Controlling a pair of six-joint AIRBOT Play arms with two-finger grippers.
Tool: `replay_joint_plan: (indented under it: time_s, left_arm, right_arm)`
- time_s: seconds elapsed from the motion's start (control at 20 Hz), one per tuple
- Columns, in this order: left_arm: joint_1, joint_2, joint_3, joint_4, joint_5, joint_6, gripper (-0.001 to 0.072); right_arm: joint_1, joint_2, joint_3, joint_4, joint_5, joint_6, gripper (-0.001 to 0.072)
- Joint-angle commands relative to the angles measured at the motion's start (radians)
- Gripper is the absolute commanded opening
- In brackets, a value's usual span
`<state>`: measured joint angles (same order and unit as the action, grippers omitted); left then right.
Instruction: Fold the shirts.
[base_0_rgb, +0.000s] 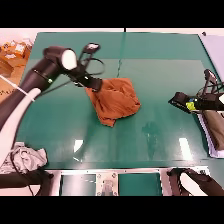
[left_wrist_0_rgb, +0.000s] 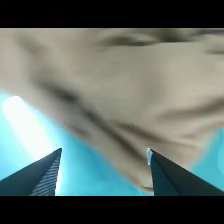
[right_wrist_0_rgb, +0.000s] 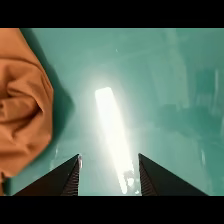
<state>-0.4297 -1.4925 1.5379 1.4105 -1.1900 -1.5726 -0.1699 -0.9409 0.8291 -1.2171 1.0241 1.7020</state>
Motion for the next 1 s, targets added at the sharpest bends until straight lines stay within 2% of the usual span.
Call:
replay_joint_plan:
  time_s: [0.0,0.1,0.25,0.45,0.55,0.6,0.65,0.95]
  left_arm:
    - [0.165,-0.016,-0.060,-0.070,0.059,-0.024,0.0612]
    - [0.214,-0.027,-0.133,-0.232,0.156,-0.003,0.0613]
    - [0.196,-0.088,-0.174,-0.445,0.273,0.108,0.0611]
    - [0.111,-0.201,-0.174,-0.677,0.459,0.216,0.0611]
    - [0.072,-0.237,-0.174,-0.694,0.510,0.225,0.0608]
    - [0.060,-0.251,-0.174,-0.692,0.514,0.227,0.0410]
    - [0.058,-0.256,-0.174,-0.692,0.495,0.246,0.0028]
    - [0.097,-0.225,-0.164,-0.608,0.320,0.274,0.0029]
  right_arm:
    - [-0.012,-0.132,0.023,0.146,-0.104,-0.132,0.0426]
    - [-0.012,-0.272,0.078,0.245,-0.119,-0.207,0.0421]
    - [0.005,-0.513,0.231,0.363,-0.114,-0.309,0.0400]
    - [0.084,-0.757,0.438,0.401,-0.084,-0.323,0.0400]
    - [0.125,-0.833,0.510,0.428,-0.082,-0.323,0.0400]
    - [0.142,-0.867,0.544,0.450,-0.082,-0.323,0.0399]
    - [0.156,-0.898,0.575,0.464,-0.082,-0.323,0.0399]
    - [0.232,-1.068,0.775,0.559,-0.084,-0.323,0.0399]
